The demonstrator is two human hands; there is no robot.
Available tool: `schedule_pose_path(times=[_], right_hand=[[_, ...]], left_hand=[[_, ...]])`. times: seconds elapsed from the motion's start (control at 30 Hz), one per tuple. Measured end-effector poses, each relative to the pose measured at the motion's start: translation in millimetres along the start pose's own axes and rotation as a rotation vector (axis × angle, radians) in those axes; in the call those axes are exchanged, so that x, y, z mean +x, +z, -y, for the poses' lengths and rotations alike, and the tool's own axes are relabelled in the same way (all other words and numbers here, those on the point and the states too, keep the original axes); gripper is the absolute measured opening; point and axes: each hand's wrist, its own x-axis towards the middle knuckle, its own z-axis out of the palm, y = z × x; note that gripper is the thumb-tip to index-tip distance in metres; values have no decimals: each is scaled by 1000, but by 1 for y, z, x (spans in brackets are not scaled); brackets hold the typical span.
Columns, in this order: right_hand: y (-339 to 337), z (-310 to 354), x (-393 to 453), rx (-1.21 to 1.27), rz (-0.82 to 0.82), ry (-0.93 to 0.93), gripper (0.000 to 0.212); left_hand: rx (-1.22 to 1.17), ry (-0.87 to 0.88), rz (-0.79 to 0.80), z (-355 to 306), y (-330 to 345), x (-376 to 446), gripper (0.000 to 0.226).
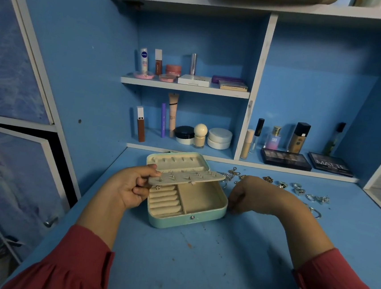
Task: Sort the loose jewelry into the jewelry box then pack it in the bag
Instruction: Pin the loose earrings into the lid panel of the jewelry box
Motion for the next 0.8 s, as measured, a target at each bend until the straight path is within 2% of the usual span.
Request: schedule_pose_path(times=[0.43, 0.8], right_hand=[[2, -2, 0, 48, 42, 13, 25], [5, 5, 0, -31, -33, -9, 15]], left_hand=[[-11, 31, -38, -8, -9, -3, 17], [-11, 34, -42, -7, -9, -2, 18]])
